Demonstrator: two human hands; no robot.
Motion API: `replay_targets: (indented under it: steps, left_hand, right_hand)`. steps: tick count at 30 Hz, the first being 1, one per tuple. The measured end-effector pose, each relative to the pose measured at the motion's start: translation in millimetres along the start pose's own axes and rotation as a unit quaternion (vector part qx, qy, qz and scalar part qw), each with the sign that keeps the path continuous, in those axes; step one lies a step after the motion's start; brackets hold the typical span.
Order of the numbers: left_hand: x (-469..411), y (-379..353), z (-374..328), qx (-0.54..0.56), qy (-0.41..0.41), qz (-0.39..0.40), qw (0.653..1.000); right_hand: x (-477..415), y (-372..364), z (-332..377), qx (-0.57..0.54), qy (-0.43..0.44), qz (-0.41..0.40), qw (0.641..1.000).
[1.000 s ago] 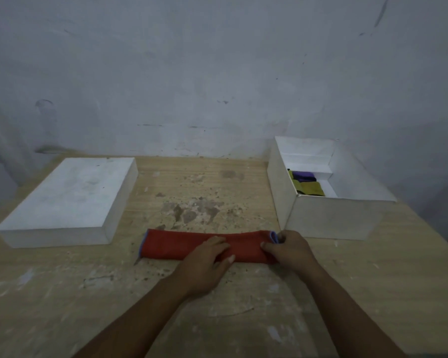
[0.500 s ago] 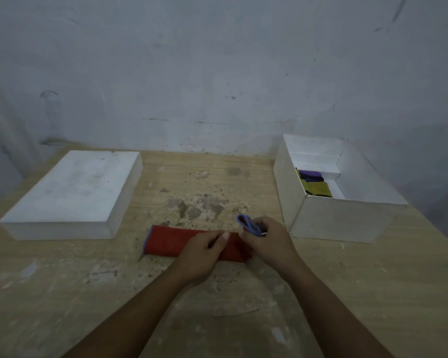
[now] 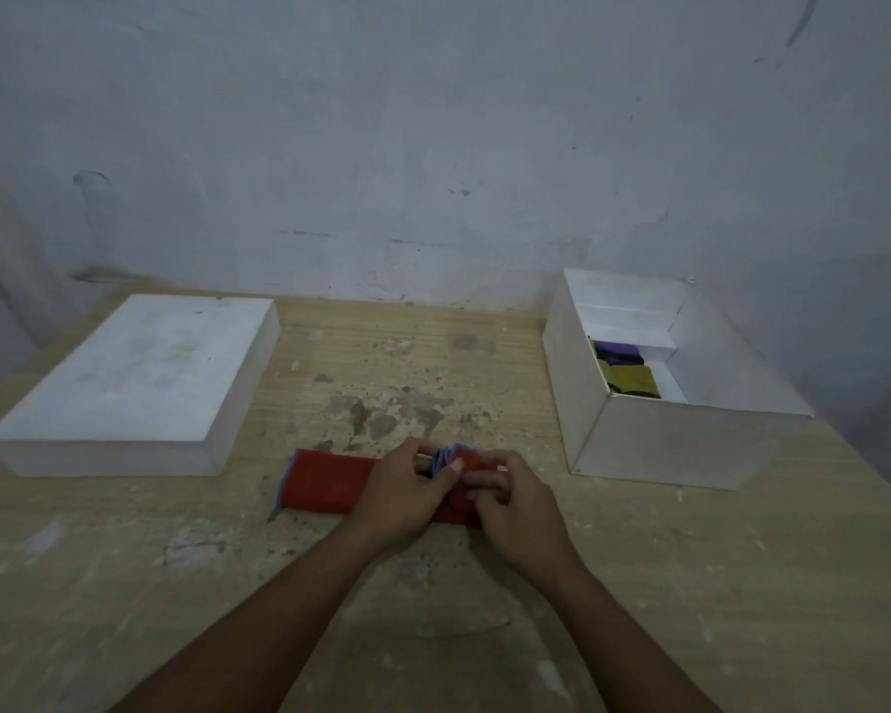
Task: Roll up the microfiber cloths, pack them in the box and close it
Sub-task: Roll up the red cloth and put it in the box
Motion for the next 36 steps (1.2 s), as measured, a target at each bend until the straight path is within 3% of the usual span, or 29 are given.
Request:
replay_targets:
  steps: [4,7,11,16,22,24,26,29,36]
  left_hand:
    - [0.4,5.0,-7.2,-0.09,-0.02,-0.03,0.995]
    - [1.5,3.7,-7.2,-0.115,-0.035,-0.015,0.993]
    - [9.5,11.5,-17.9,-0.185,-0.089,-0.049,0.977]
    - [15.5,9.8,-29.4,-0.214,-0.134,-0.035,0.967]
    - [15.1,8.4,-21.2,-0.205,-0.116,-0.03,0.971]
    - [14.1,7.4,-8.9,-0.159,-0.078,-0.008,0.984]
    - [10.4,7.9,8.4,-0.032,0.01,0.02,0.999]
    - [17.8,7.8,20.7,0.194,0.157,0.055,0.967]
    - [22.4,38.9,25.0,0.187,0.162,0.06,0.967]
  right_hand:
    - [-1.1,20.4,-14.3,-0.076,-0.041,-0.064,0.994]
    - [0.7,41.2,-20.8,0.004,-0.057,-0.14,0.989]
    - [-1.9,34.4,-25.2,0.037,-0.099,-0.11,0.988]
    - [-9.1,18.9,-24.1,0.059,-0.135,-0.087,0.985]
    - [-13.2,7.7,-15.3,-0.003,-0.128,-0.074,0.989]
    - [-13.5,2.0,-6.1,-0.016,-0.106,-0.066,0.992]
    - [-13.6,-2.2,5.6,-0.042,-0.081,-0.071,0.993]
    - [-15.5,-13.0,19.6,-0.078,-0.065,-0.073,0.992]
    - [-11.9,-49.1,34.4,-0.198,-0.074,-0.043,0.976]
Point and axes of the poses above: each hand's wrist, its own x-axis away from the middle knuckle, its own y-axis out of the back of the hand, z = x × y, the point moved 9 cm from there along -x, towards the middle knuckle, and after that the axes turned 12 degrees about -x, right-handed, at the moved point
